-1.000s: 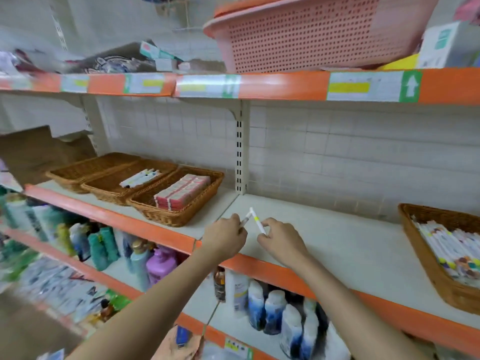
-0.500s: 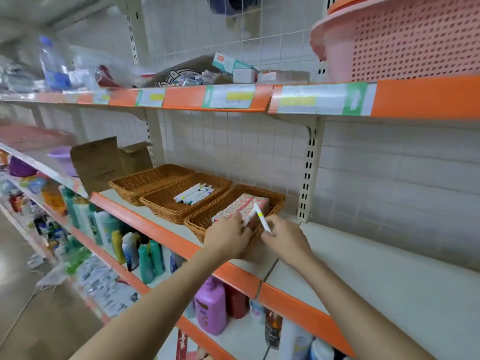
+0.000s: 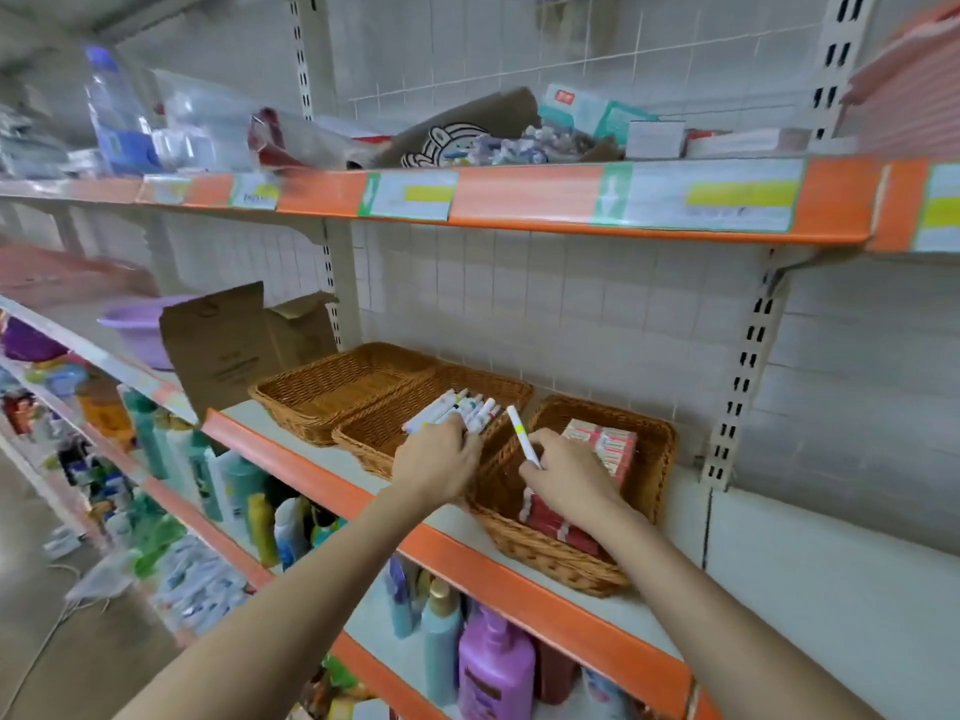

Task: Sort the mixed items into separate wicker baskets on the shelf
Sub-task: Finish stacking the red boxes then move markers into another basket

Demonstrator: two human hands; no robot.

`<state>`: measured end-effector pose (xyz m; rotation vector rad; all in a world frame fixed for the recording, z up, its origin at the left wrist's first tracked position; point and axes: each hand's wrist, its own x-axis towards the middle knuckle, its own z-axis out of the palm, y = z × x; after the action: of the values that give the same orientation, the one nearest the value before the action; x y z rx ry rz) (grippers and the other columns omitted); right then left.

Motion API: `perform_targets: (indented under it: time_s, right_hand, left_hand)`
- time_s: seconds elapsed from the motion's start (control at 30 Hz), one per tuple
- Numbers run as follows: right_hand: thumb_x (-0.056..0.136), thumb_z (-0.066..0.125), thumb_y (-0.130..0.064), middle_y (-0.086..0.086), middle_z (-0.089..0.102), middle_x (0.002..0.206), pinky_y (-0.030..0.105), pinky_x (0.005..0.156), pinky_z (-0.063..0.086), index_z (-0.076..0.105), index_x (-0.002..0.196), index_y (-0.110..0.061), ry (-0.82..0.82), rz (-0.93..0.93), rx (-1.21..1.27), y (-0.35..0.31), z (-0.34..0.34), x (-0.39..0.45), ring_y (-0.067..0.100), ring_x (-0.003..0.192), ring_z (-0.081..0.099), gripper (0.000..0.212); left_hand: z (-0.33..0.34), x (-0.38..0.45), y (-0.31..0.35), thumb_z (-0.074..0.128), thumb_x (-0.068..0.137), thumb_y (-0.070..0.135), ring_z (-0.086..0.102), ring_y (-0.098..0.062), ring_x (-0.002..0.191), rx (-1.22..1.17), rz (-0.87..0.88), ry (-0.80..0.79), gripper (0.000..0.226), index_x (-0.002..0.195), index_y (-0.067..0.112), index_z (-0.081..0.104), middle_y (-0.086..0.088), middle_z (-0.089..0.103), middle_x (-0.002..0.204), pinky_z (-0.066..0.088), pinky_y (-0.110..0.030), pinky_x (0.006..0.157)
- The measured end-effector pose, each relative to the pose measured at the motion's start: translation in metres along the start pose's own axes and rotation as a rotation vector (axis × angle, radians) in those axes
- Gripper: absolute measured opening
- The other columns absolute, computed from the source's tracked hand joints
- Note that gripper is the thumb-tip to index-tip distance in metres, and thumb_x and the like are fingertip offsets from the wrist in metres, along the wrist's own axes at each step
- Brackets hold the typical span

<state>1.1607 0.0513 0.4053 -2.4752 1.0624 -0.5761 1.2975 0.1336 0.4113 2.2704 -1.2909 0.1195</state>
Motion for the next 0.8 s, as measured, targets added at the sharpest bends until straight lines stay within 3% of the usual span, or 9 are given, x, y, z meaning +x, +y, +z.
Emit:
perform_targets:
  time_s: [0.17, 0.33, 0.43, 0.57, 0.7, 0.8]
  right_hand:
    - [0.092, 0.052, -0.028, 0.008, 0.067, 0.095, 0.037, 0.067, 0.05, 0.056, 0.119, -0.018, 0.002, 0.046, 0.006, -0.053, 0.04, 0.029, 0.029, 0.085, 0.063, 0.029]
    - [0.091, 0.052, -0.024, 0.007, 0.066, 0.089, 0.032, 0.061, 0.047, 0.057, 0.12, -0.017, 0.001, 0.084, -0.009, -0.081, 0.068, 0.047, 0.026, 0.075, 0.062, 0.03]
    - [0.09, 0.051, -0.022, 0.01, 0.067, 0.092, 0.031, 0.06, 0.043, 0.057, 0.122, -0.013, -0.006, 0.112, -0.034, -0.081, 0.07, 0.062, 0.027, 0.077, 0.061, 0.033]
    - [0.088, 0.053, -0.018, 0.011, 0.067, 0.091, 0.033, 0.064, 0.045, 0.061, 0.114, -0.01, -0.026, 0.159, -0.029, -0.072, 0.068, 0.089, 0.027, 0.081, 0.063, 0.028]
    - [0.088, 0.053, -0.018, 0.007, 0.061, 0.082, 0.03, 0.051, 0.034, 0.058, 0.091, -0.011, -0.021, 0.183, -0.103, -0.058, 0.064, 0.12, 0.022, 0.07, 0.057, 0.01]
    - [0.089, 0.054, -0.019, 0.007, 0.059, 0.084, 0.027, 0.047, 0.031, 0.055, 0.088, -0.011, -0.02, 0.21, -0.145, -0.047, 0.062, 0.141, 0.024, 0.071, 0.054, 0.008]
  left_hand:
    - [-0.015, 0.034, -0.069, 0.042, 0.095, 0.031, 0.06, -0.033, 0.089, 0.006, 0.017, -0.033, 0.028, 0.106, 0.01, 0.056, -0.012, 0.065, 0.095, 0.038, -0.031, 0.063]
    - [-0.016, 0.063, -0.112, 0.045, 0.094, 0.031, 0.062, -0.032, 0.084, -0.027, 0.051, -0.106, 0.025, 0.102, 0.01, 0.056, -0.01, 0.066, 0.09, 0.046, -0.034, 0.066]
    - [-0.009, 0.082, -0.119, 0.047, 0.092, 0.029, 0.062, -0.031, 0.082, -0.052, 0.072, -0.143, 0.021, 0.101, 0.012, 0.055, -0.009, 0.065, 0.086, 0.043, -0.032, 0.063]
    - [0.005, 0.109, -0.117, 0.052, 0.089, 0.026, 0.062, -0.025, 0.071, -0.124, 0.098, -0.221, 0.014, 0.096, 0.015, 0.057, 0.0, 0.057, 0.064, 0.051, -0.032, 0.065]
    - [0.016, 0.146, -0.111, 0.058, 0.09, 0.024, 0.055, -0.013, 0.061, -0.07, 0.136, -0.295, 0.012, 0.088, 0.013, 0.062, -0.002, 0.062, 0.068, 0.043, -0.024, 0.051]
    - [0.024, 0.17, -0.107, 0.06, 0.091, 0.026, 0.05, -0.013, 0.058, -0.045, 0.137, -0.358, 0.017, 0.079, 0.013, 0.059, -0.003, 0.057, 0.068, 0.037, -0.019, 0.048]
